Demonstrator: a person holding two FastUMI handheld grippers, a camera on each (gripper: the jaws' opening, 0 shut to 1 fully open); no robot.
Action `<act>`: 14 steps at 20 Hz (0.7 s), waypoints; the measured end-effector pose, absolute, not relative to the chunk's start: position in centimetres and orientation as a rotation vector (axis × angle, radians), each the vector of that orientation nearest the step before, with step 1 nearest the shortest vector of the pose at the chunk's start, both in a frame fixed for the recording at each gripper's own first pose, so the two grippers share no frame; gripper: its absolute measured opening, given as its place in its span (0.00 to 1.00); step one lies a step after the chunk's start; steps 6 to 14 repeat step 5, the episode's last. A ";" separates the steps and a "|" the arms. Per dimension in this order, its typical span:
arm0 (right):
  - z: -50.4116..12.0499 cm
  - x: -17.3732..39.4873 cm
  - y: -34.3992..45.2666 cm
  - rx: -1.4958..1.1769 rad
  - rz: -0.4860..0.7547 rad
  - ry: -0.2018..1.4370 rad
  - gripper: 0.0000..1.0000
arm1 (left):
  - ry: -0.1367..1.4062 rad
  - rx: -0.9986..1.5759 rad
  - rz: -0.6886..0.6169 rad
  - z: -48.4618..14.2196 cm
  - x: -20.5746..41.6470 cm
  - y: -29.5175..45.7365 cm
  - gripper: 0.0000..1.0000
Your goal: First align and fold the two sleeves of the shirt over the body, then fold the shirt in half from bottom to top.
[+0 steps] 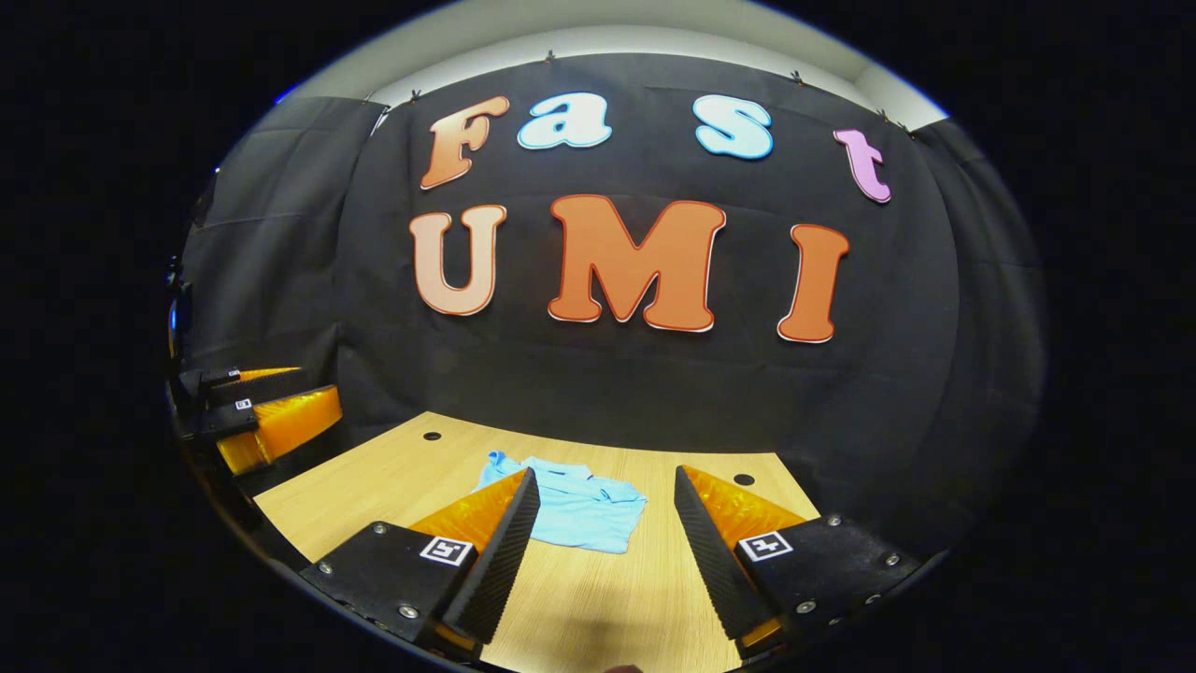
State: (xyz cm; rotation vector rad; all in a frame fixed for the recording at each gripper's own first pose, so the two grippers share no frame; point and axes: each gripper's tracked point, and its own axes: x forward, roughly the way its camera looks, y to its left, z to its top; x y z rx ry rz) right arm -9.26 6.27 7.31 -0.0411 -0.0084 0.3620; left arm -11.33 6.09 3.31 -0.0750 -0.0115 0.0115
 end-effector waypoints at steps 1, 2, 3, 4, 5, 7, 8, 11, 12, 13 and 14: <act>7.6 -9.5 6.4 -0.037 0.368 -0.022 0.88 | -0.028 -0.075 0.023 3.7 -11.9 6.2 0.95; 7.7 -9.8 6.5 -0.036 0.373 -0.033 0.88 | -0.039 -0.071 0.031 3.9 -12.3 6.2 0.95; 7.7 -9.9 6.6 -0.038 0.375 -0.039 0.88 | -0.046 -0.062 0.043 4.0 -12.6 6.3 0.95; 7.7 -10.0 6.7 -0.042 0.376 -0.043 0.88 | -0.050 -0.053 0.047 4.1 -12.7 6.2 0.95; 7.6 -10.1 6.9 -0.046 0.380 -0.042 0.88 | -0.051 -0.044 0.048 4.1 -12.8 6.0 0.95; 7.6 -10.1 6.9 -0.046 0.380 -0.042 0.88 | -0.051 -0.044 0.048 4.1 -12.8 6.0 0.95; 7.6 -10.1 6.9 -0.046 0.380 -0.042 0.88 | -0.051 -0.044 0.048 4.1 -12.8 6.0 0.95; 7.6 -10.1 6.9 -0.046 0.380 -0.042 0.88 | -0.051 -0.044 0.048 4.1 -12.8 6.0 0.95; 7.6 -10.1 6.9 -0.046 0.380 -0.042 0.88 | -0.051 -0.044 0.048 4.1 -12.8 6.0 0.95; 7.6 -10.1 6.9 -0.046 0.380 -0.042 0.88 | -0.051 -0.044 0.048 4.1 -12.8 6.0 0.95; 7.6 -10.1 6.9 -0.046 0.380 -0.042 0.88 | -0.051 -0.044 0.048 4.1 -12.8 6.0 0.95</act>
